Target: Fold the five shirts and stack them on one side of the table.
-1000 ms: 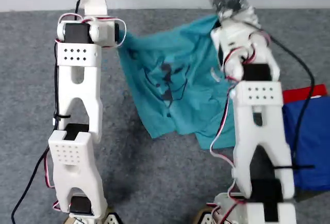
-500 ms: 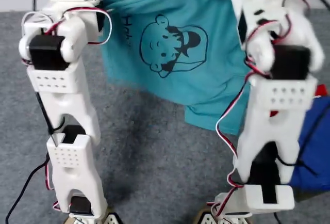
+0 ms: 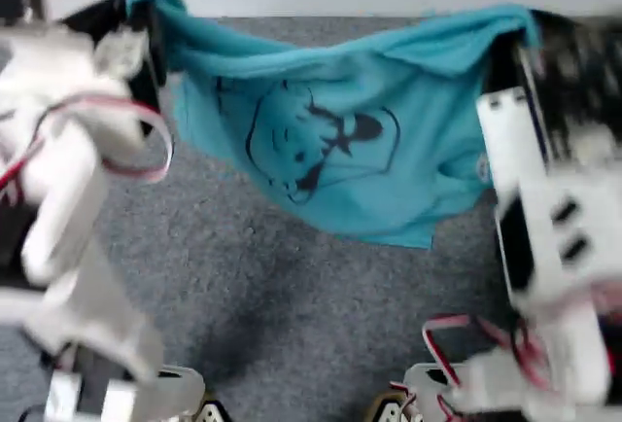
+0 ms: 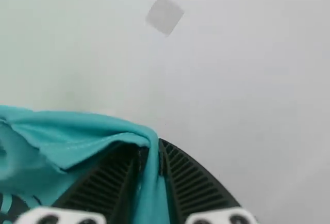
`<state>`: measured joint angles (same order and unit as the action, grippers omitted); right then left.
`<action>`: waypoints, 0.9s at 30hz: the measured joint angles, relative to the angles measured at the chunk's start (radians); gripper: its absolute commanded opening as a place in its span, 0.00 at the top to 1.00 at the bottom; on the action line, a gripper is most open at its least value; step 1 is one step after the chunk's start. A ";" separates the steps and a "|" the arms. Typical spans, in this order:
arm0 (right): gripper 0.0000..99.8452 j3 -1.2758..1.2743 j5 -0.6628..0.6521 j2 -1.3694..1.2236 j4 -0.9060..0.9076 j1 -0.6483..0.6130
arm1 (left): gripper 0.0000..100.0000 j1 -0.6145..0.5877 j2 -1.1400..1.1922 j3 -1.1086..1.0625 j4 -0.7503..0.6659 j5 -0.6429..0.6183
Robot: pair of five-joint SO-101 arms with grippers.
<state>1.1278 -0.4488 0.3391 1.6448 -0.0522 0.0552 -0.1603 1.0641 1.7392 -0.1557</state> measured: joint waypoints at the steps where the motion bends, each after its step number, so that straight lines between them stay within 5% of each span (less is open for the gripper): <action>1: 0.99 0.000 0.000 0.029 0.000 0.000 | 0.99 0.000 -0.064 -0.078 0.000 0.000; 8: 0.99 0.009 0.000 0.155 0.008 0.000 | 0.99 0.002 -0.474 -0.482 -0.075 0.000; 15: 0.99 -0.221 0.000 0.153 -0.038 0.000 | 0.99 -0.104 -0.540 -0.706 -0.152 -0.003; 27: 0.99 -1.022 0.000 0.126 -0.646 0.000 | 0.99 -0.126 -0.474 -1.255 -0.554 -0.005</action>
<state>0.1059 -0.4488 0.4649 0.9989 -0.0522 -0.0706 -0.6345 -0.1910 1.1853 -0.1603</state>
